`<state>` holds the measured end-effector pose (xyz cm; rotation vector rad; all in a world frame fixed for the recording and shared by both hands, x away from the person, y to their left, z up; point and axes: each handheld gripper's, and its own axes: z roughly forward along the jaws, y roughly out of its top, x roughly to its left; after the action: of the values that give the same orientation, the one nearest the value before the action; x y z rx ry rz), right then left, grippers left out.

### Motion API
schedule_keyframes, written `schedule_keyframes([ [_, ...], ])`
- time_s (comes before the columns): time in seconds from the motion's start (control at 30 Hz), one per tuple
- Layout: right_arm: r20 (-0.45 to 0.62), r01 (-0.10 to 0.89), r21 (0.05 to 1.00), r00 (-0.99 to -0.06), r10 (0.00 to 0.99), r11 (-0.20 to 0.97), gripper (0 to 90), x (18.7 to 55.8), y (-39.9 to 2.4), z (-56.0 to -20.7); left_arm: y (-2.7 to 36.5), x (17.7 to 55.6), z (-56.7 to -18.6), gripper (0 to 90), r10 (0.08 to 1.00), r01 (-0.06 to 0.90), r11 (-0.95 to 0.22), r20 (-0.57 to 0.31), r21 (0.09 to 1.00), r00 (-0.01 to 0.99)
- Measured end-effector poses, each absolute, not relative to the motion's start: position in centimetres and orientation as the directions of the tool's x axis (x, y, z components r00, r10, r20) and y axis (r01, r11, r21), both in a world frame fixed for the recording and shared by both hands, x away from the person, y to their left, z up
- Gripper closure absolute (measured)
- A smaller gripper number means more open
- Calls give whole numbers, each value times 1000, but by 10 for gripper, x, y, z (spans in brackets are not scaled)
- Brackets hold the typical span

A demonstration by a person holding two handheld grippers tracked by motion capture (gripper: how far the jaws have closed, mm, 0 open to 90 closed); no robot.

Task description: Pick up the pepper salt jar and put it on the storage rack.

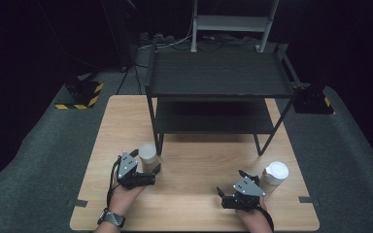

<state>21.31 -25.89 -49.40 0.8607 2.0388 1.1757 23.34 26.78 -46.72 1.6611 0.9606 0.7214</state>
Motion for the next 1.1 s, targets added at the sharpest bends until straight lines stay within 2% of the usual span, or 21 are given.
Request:
schedule_keyframes([
  [0.5,-185,232,893,-591,785,385,0,214,-259,-494,276,238,-475,211,871,241,-95,-37,966,490],
  [0.93,-178,235,895,-591,787,378,0,214,-260,-494,279,242,-482,330,852,217,-103,-27,971,522],
  [1.1,-180,233,895,-591,787,380,0,214,-260,-494,280,240,-483,338,854,213,-95,-30,972,520],
])
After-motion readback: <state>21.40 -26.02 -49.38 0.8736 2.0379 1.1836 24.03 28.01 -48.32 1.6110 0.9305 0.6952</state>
